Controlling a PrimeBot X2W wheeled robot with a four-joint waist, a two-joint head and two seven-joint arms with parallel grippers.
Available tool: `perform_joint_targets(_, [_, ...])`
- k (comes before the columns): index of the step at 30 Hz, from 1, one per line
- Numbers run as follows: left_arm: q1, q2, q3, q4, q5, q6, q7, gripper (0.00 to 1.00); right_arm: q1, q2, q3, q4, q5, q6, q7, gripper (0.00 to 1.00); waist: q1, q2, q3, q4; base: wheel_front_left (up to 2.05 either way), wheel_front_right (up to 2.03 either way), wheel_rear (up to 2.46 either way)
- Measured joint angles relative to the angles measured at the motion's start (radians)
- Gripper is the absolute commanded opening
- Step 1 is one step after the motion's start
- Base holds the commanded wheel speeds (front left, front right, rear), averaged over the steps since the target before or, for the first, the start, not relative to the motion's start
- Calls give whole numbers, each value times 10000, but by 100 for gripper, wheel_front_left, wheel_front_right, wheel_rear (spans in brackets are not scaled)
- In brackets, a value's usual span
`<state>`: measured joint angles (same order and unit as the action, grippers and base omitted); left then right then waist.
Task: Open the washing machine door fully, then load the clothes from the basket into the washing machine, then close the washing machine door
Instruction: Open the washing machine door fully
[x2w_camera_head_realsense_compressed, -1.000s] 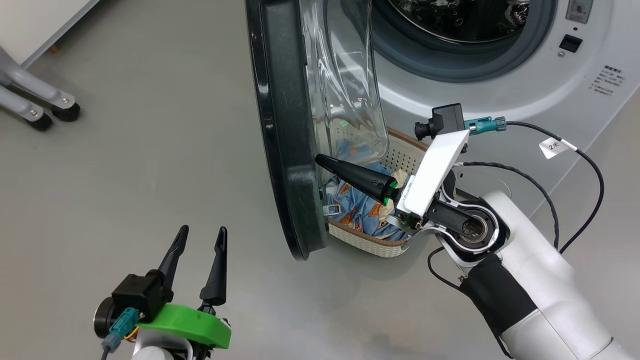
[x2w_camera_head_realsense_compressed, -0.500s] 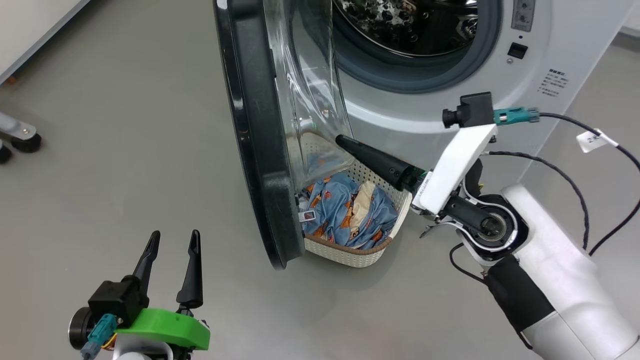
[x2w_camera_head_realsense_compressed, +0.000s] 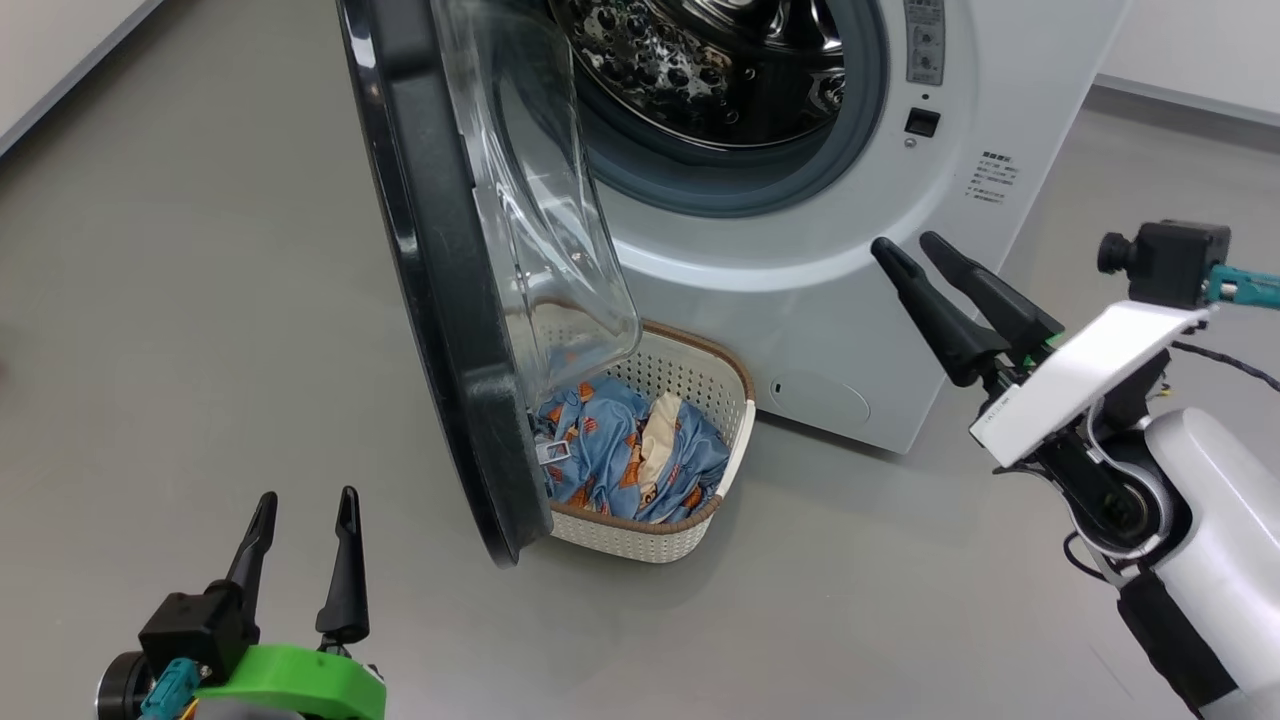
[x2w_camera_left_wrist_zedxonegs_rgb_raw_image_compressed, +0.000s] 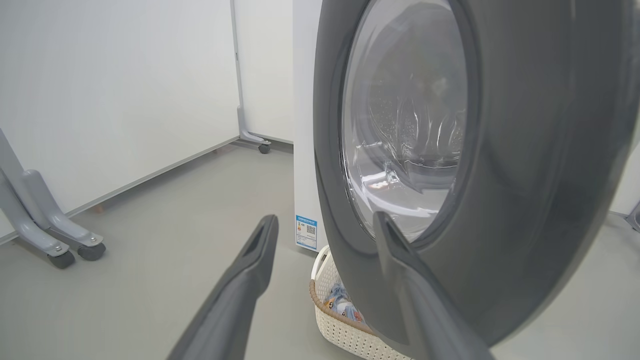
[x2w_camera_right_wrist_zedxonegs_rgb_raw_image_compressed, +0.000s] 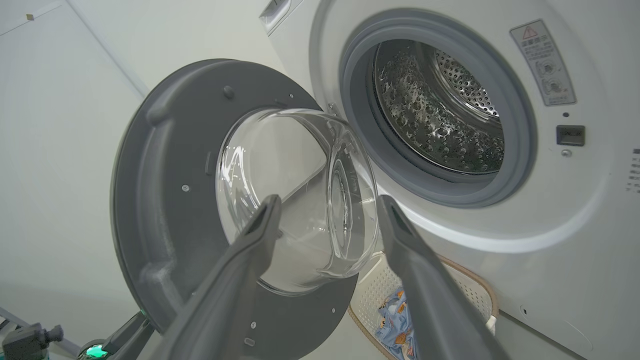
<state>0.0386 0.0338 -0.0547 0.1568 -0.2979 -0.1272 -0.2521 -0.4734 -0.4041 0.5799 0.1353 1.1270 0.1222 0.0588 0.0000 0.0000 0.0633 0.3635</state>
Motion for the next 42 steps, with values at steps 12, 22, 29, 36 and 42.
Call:
perform_joint_targets(12, [201,0,510,-84,226,-2,0,100,2194,-533,-489,38,-374,0,-2876,100,0,0,-226,-855,0,0,0])
perform_joint_targets(22, [422,2,867,-115,337,0,0,100,3181,-755,-711,276,-1538,0,-3241,100,0,0,-372,-1442,0,0,0])
perform_joint_targets(29, [686,2,1239,-178,378,-2,0,100,3781,-522,-2088,221,-2813,-165,-3189,100,0,0,-498,-1910,0,0,0])
perform_joint_targets(36, [844,0,1252,-284,614,0,0,100,4369,90,-2903,-155,-3822,-278,-3189,100,0,0,-493,-2388,0,0,0])
perform_joint_targets(42, [847,0,1204,-320,642,0,0,100,4875,422,-3331,-299,-4481,-274,-3189,100,0,0,-411,-2669,0,0,0])
